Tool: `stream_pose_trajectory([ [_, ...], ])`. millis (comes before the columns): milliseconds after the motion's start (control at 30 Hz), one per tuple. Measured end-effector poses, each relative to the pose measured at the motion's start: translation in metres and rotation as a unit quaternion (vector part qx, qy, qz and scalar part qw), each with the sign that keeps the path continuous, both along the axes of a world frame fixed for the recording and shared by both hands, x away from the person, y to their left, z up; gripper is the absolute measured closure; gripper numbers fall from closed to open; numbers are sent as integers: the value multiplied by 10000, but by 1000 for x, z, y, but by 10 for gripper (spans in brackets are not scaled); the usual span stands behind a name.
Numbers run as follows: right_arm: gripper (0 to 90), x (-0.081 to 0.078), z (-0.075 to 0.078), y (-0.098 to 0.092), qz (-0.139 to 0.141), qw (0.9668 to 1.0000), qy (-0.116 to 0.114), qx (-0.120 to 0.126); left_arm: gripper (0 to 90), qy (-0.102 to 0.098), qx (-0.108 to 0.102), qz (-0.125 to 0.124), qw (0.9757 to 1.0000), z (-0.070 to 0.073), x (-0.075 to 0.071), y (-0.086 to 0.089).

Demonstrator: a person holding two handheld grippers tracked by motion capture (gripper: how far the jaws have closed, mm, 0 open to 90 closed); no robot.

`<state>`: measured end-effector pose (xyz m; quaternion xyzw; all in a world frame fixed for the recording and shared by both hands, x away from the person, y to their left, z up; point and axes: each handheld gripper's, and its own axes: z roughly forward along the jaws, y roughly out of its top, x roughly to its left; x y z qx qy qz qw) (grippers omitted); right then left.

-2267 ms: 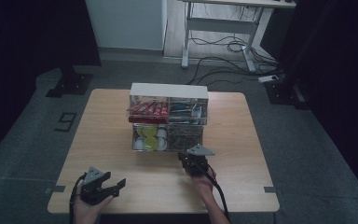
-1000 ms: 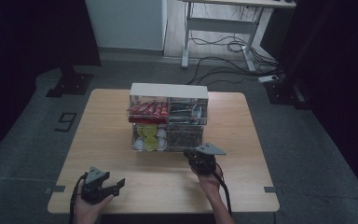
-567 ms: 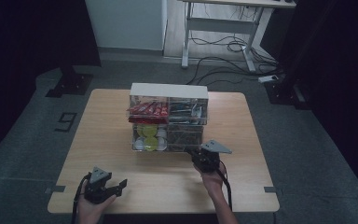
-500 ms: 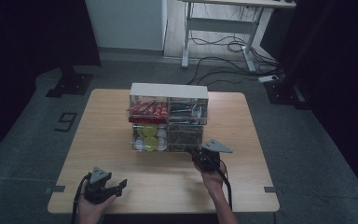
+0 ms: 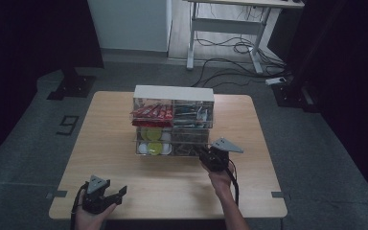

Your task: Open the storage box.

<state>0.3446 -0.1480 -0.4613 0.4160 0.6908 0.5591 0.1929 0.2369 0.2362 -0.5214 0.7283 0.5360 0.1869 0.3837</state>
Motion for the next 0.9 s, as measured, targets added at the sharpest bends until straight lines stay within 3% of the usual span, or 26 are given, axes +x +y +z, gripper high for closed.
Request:
stream_pose_trajectory([
  [400, 895, 5, 7, -6, -28, 9999, -83, 146, 277, -28, 39, 38, 10000, 2, -2, 0],
  [900, 895, 16, 13, -11, -179, 9984, -183, 509, 277, 27, 65, -28, 10000, 2, 2, -6],
])
